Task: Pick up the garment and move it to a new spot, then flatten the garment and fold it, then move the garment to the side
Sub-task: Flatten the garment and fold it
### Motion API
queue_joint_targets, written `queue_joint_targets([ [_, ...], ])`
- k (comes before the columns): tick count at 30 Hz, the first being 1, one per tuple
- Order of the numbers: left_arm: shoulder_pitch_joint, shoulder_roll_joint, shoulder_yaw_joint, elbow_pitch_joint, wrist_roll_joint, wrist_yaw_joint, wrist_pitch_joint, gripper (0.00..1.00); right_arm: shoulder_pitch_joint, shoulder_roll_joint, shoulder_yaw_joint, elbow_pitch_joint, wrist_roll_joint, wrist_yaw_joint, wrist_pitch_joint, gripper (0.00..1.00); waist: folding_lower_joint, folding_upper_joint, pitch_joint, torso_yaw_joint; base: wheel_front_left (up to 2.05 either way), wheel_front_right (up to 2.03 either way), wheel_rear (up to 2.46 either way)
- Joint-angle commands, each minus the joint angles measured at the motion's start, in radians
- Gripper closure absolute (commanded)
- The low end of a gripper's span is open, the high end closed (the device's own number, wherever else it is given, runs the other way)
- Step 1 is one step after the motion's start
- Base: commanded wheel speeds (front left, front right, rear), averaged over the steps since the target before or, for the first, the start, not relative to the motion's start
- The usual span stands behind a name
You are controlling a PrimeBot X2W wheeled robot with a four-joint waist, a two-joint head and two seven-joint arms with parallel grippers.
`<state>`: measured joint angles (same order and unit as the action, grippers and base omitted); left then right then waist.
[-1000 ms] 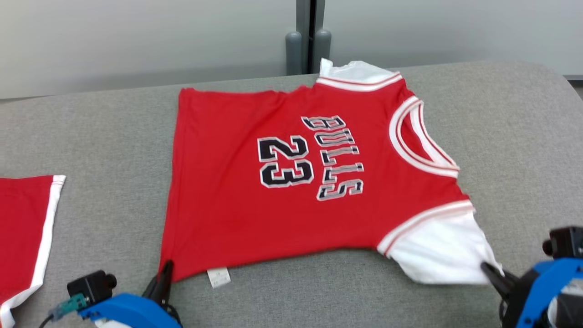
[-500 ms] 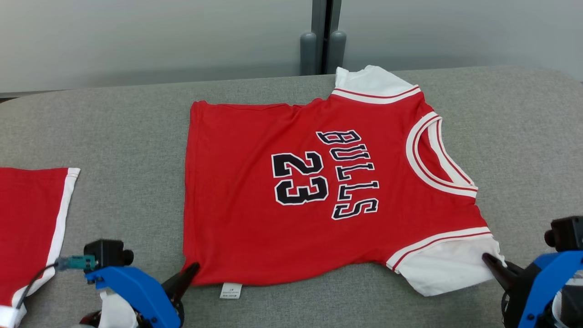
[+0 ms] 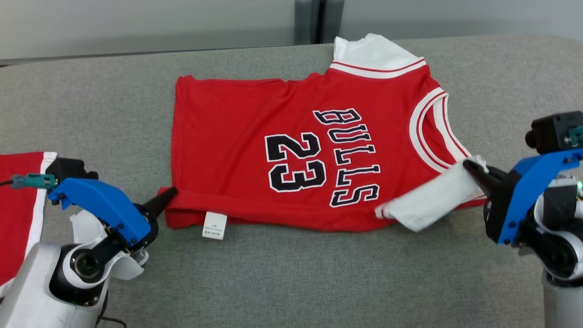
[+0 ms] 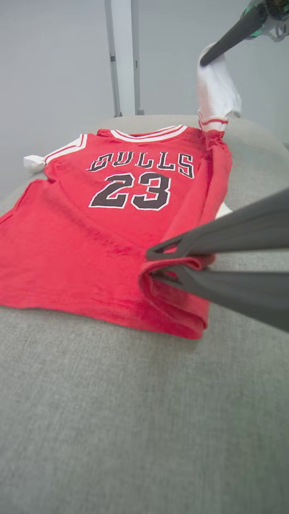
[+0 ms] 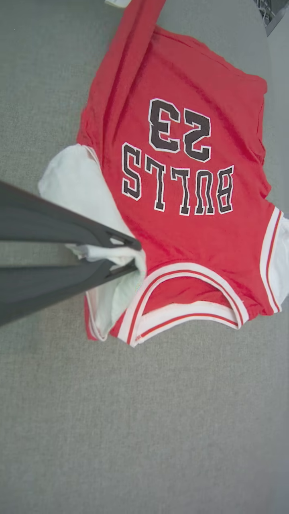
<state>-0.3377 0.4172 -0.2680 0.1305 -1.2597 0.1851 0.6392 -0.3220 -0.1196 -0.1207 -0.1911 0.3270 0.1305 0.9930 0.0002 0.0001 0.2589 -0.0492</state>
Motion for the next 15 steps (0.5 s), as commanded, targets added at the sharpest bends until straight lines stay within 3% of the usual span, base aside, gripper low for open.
queue_joint_targets([
  [1,-0.024,0.001,-0.003,0.015,0.015,-0.001,-0.009,1.0,-0.034,-0.007,0.007,0.02,0.002,0.001,-0.015,1.0,-0.0002,-0.0001,0.016,-0.005,0.0,0.0,0.0],
  [15,-0.103,-0.038,0.013,0.143,0.037,-0.074,-0.106,1.0,-0.192,-0.071,0.065,0.204,0.037,0.001,-0.213,1.0,-0.0002,-0.0001,0.092,0.009,0.0,0.0,0.0],
])
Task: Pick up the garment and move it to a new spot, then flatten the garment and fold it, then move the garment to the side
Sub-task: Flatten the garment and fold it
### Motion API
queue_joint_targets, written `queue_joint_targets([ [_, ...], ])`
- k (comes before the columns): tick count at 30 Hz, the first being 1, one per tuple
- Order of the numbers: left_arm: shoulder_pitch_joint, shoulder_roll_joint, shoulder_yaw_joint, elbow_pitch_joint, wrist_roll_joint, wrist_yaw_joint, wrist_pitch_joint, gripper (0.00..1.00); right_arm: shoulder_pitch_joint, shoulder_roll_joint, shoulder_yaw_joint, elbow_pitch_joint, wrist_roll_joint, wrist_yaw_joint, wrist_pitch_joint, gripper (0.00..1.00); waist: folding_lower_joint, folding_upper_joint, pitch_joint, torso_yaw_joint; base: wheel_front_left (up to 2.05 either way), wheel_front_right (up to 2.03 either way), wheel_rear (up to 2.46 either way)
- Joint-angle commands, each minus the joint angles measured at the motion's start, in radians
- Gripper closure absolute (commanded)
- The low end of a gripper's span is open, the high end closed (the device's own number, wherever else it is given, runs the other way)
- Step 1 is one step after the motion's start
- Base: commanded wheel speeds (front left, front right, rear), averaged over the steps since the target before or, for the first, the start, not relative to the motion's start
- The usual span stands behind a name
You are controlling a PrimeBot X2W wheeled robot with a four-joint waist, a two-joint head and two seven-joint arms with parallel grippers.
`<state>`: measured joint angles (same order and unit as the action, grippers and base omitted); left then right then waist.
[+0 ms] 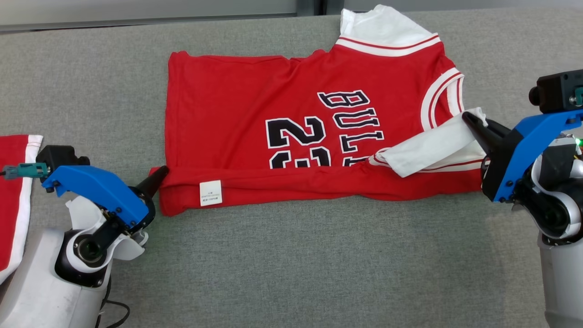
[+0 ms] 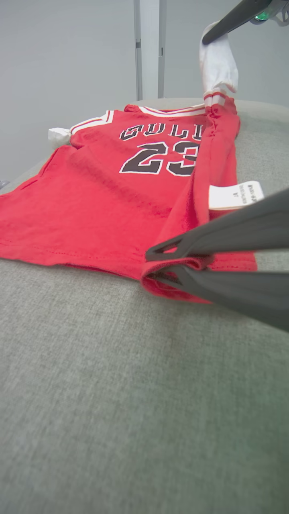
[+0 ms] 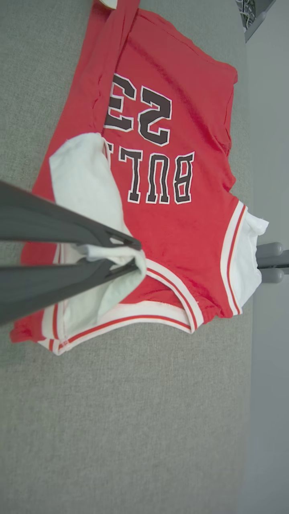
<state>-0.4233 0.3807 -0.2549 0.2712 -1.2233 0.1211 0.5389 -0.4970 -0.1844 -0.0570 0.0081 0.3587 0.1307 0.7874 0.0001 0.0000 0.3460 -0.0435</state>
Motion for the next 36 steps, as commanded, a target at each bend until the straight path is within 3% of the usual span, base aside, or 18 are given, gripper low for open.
queue_joint_targets([
  [1,-0.021,-0.005,-0.002,0.007,0.003,-0.012,-0.01,1.0,-0.024,-0.011,0.005,0.014,0.007,0.0,-0.017,1.0,-0.0001,0.0,0.009,0.005,0.0,0.0,0.0],
  [9,-0.048,-0.035,-0.006,0.042,0.012,-0.035,-0.046,1.0,-0.057,-0.027,0.024,0.07,0.015,0.0,-0.089,1.0,-0.0001,0.0,0.024,0.018,0.0,0.0,0.0],
  [10,-0.053,-0.038,-0.005,0.046,0.016,-0.04,-0.056,0.6,-0.063,-0.024,0.023,0.073,0.017,0.0,-0.106,0.6,-0.0001,0.0,0.024,0.019,0.0,0.0,0.0],
  [11,-0.055,-0.04,-0.002,0.05,0.021,-0.043,-0.07,0.09,-0.068,-0.017,0.016,0.08,0.018,0.0,-0.124,0.0,-0.0001,0.0,0.023,0.021,0.0,0.0,0.0],
  [12,-0.057,-0.045,0.002,0.053,0.023,-0.048,-0.087,0.0,-0.074,-0.014,0.014,0.083,0.017,0.0,-0.147,0.0,-0.0001,0.0,0.023,0.022,0.0,0.0,0.0],
  [24,0.071,-0.118,-0.001,0.067,0.104,-0.114,-0.337,0.0,0.015,-0.021,-0.021,0.126,0.047,0.0,-0.262,0.0,-0.0001,0.0,-0.044,0.06,0.0,0.0,0.0],
  [29,0.152,-0.115,-0.04,0.057,0.218,-0.104,-0.467,0.0,0.097,0.01,-0.1,0.121,-0.009,0.0,-0.22,0.0,-0.0001,0.0,-0.075,0.063,0.0,0.0,0.0],
  [36,0.128,-0.119,-0.114,0.082,0.35,-0.051,-0.527,0.0,0.158,0.073,-0.21,0.123,-0.134,0.0,-0.208,0.0,-0.0001,0.0,-0.084,0.063,0.0,0.0,0.0],
])
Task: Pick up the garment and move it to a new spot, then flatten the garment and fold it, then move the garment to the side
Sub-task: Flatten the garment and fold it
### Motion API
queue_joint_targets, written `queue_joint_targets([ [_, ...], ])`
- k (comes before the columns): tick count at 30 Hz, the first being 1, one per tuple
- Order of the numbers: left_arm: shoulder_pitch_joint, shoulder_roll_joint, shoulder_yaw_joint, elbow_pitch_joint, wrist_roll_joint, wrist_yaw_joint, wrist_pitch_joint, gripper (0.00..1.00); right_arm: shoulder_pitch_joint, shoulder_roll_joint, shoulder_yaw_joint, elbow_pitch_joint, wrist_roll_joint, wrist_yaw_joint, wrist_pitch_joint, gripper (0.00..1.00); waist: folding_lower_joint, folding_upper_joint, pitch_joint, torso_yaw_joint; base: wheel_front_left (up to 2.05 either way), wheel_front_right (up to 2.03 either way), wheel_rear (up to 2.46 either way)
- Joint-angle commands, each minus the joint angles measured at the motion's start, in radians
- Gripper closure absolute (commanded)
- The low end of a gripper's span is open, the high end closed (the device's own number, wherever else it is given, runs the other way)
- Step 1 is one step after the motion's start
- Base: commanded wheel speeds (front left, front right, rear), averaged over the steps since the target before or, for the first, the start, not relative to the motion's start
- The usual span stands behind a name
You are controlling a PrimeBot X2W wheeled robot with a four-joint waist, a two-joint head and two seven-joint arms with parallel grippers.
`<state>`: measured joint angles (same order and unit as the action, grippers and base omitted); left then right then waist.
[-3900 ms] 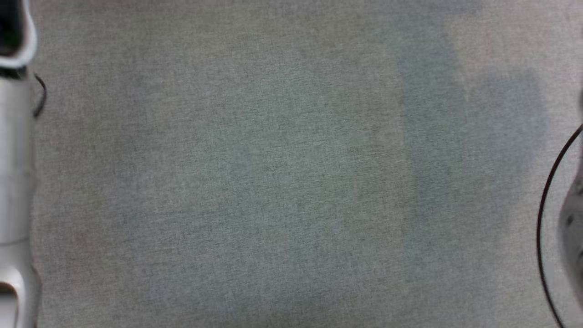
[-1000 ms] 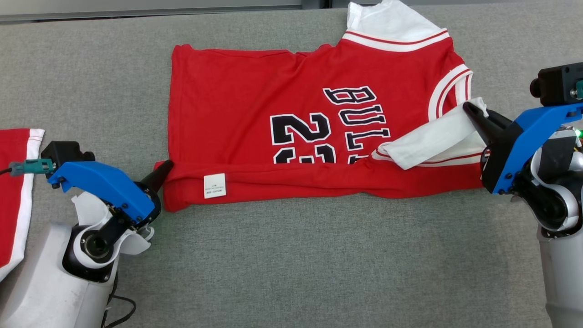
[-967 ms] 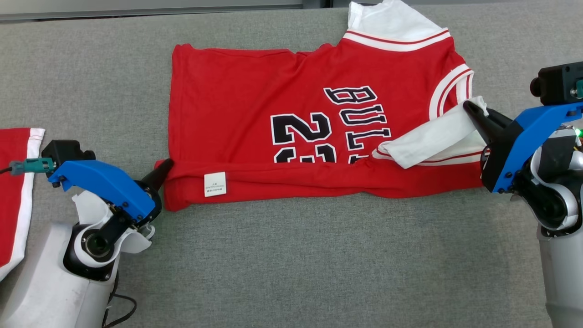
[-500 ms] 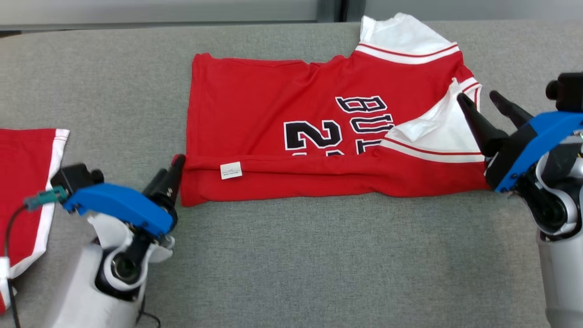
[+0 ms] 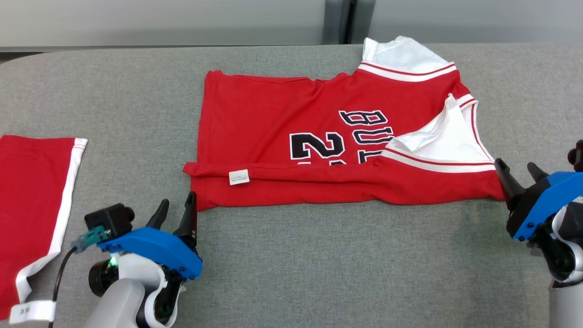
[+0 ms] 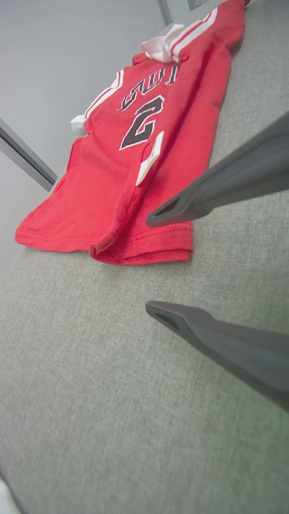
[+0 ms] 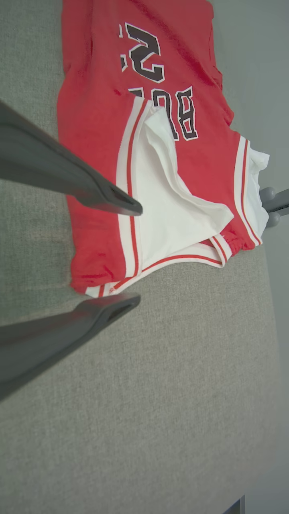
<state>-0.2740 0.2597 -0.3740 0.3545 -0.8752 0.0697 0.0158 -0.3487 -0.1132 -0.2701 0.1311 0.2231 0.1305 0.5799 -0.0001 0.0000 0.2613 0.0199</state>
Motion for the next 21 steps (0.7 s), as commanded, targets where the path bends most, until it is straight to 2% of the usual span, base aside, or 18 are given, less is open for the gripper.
queue_joint_targets([
  [1,-0.033,0.006,-0.01,0.008,0.023,0.01,0.0,0.0,0.009,0.01,-0.009,0.006,-0.015,0.0,0.001,0.0,0.0001,0.0,0.002,-0.002,0.0,0.0,0.0],
  [5,-0.076,0.004,-0.049,0.06,0.072,0.043,0.023,0.0,-0.023,0.038,-0.031,0.042,-0.069,0.001,0.003,0.0,0.0001,0.0,0.016,-0.014,0.0,0.0,0.0],
  [11,-0.133,-0.005,-0.098,0.153,0.121,0.069,0.061,0.0,-0.084,0.058,-0.053,0.139,-0.124,0.001,0.002,0.0,0.0001,0.0,0.048,-0.023,0.0,0.0,0.0],
  [16,-0.151,-0.016,-0.124,0.216,0.129,0.063,0.09,0.0,-0.116,0.061,-0.062,0.215,-0.174,0.001,0.02,0.0,0.0001,0.0,0.071,-0.019,0.0,0.0,0.0],
  [20,-0.149,-0.023,-0.159,0.262,0.127,0.047,0.158,0.0,-0.116,0.065,-0.044,0.259,-0.17,0.001,0.044,0.0,0.0001,0.0,0.079,-0.015,0.0,0.0,0.0],
  [21,-0.146,-0.025,-0.169,0.271,0.126,0.045,0.173,0.35,-0.111,0.065,-0.039,0.266,-0.166,0.001,0.053,0.61,0.0001,0.0,0.079,-0.014,0.0,0.0,0.0],
])
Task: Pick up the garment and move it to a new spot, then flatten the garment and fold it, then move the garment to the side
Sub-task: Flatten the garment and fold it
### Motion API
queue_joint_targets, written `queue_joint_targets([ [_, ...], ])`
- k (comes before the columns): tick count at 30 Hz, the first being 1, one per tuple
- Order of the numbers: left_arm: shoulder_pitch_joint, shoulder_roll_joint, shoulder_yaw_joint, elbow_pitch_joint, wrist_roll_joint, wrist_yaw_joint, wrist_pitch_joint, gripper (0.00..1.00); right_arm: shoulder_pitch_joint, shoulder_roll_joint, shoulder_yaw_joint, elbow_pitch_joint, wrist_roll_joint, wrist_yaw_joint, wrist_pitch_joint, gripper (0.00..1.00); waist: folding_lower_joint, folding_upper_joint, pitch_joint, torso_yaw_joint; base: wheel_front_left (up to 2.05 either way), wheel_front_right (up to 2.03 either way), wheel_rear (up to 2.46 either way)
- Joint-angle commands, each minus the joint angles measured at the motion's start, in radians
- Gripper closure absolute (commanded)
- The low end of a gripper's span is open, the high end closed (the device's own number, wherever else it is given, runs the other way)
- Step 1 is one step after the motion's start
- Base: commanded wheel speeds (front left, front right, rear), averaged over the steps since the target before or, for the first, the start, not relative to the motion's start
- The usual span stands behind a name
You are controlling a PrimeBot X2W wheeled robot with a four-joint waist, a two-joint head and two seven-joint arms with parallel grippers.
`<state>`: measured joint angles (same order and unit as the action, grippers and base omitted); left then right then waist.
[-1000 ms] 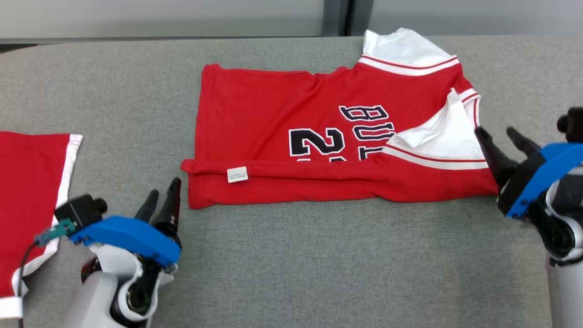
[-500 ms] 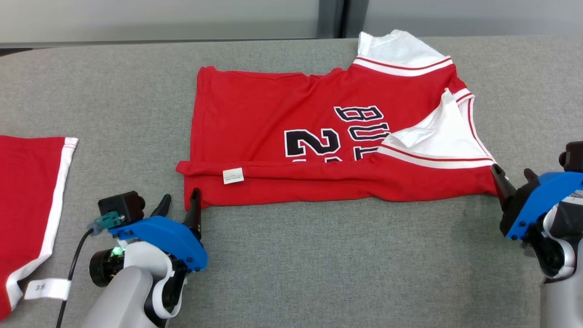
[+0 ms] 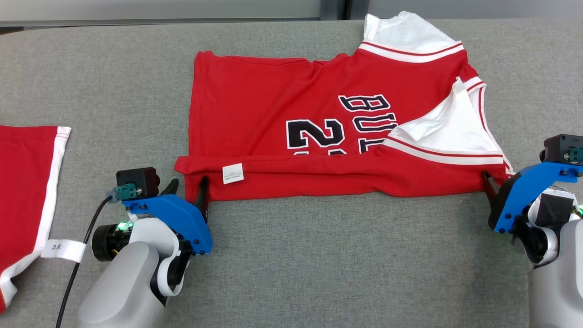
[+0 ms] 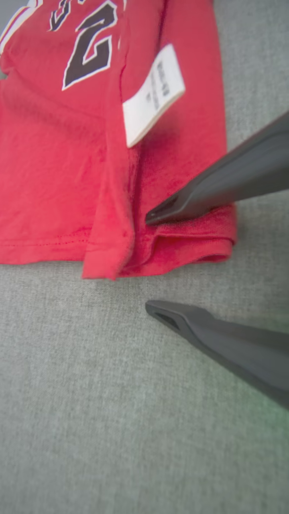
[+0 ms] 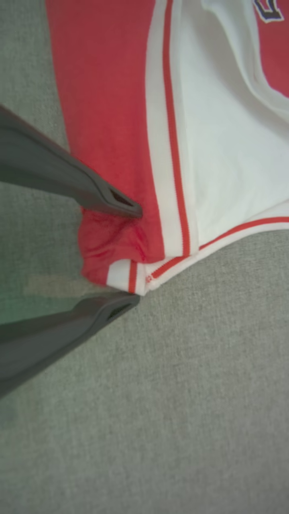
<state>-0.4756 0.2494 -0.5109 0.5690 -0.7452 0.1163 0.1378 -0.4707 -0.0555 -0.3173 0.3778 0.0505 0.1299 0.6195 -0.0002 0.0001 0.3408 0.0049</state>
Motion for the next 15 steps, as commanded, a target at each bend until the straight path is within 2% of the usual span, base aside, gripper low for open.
queue_joint_targets([
  [1,0.057,-0.015,-0.042,0.062,-0.001,-0.008,0.064,0.57,0.015,0.009,0.015,0.022,0.01,0.002,0.016,0.98,0.0002,-0.0001,0.0,0.002,0.0,0.0,0.0],
  [2,0.06,-0.017,-0.048,0.067,-0.006,-0.012,0.078,1.0,0.019,0.01,0.018,0.02,0.014,0.002,0.016,1.0,0.0002,-0.0001,-0.001,0.002,0.0,0.0,0.0],
  [9,0.097,0.012,-0.007,0.001,-0.043,-0.027,0.036,1.0,0.072,0.004,0.001,-0.074,0.065,0.001,0.019,1.0,0.0002,-0.0001,-0.04,0.001,0.0,0.0,0.0],
  [15,0.174,0.076,0.026,-0.141,-0.065,-0.003,0.036,1.0,0.179,0.003,-0.011,-0.243,0.13,0.001,0.062,1.0,0.0002,-0.0001,-0.09,-0.004,0.0,0.0,0.0],
])
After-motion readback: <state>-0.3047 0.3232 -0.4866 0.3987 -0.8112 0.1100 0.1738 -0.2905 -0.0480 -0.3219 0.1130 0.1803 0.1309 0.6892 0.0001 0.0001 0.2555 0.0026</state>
